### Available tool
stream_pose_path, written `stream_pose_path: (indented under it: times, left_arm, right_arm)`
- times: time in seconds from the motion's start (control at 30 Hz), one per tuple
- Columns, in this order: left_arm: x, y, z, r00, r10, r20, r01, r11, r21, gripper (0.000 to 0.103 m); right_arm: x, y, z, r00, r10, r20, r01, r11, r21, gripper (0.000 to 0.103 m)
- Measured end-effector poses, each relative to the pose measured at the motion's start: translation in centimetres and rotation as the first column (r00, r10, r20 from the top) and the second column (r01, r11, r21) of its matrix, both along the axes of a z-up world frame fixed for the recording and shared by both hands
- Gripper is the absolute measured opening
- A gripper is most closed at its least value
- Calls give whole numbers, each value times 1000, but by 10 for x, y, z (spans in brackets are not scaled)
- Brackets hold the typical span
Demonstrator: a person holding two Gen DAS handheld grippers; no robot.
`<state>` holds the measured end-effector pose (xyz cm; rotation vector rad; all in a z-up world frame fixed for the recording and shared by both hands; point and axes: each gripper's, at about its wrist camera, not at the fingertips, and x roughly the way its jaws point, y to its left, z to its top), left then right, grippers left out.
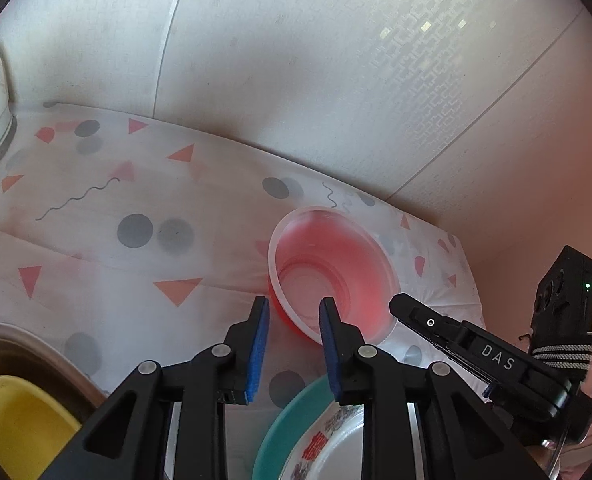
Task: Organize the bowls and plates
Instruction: 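Lift the red bowl with both grippers and carry it toward the steel bowl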
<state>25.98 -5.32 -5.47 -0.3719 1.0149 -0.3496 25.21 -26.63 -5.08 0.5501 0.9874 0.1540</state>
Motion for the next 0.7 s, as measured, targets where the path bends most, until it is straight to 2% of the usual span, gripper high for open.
stream_pose_path:
  times: [0.07,0.17,0.27,0.4,0.53,0.7]
  left_arm:
    - [-2,-4,-1,1000,-17,12,17,1000,-6,20]
    - [-8,-12,3,998,-57,40,57,998,0,20]
    - [-11,-16,6,997,-56,57,53,997,49,20]
    - [-10,6,9,999,1,51,-1,1000,-8,20]
    - [0,25,6,999,50,0,-50,996,-74,33]
    - [12,13,-2,1000,20,-20,-21,999,-46,34]
  right_arm:
    - [0,5,1,1000,18,8,-18,1000,-7,10]
    - [-2,11,7,998,46,33,-46,999,-21,10]
    - [-2,14,11,998,50,37,-48,997,-64,10]
    - [0,5,5,999,29,17,-28,999,-44,10]
    - [3,5,1,999,33,7,-33,999,-30,12]
    - [5,4,-2,999,33,-6,-33,999,-14,12]
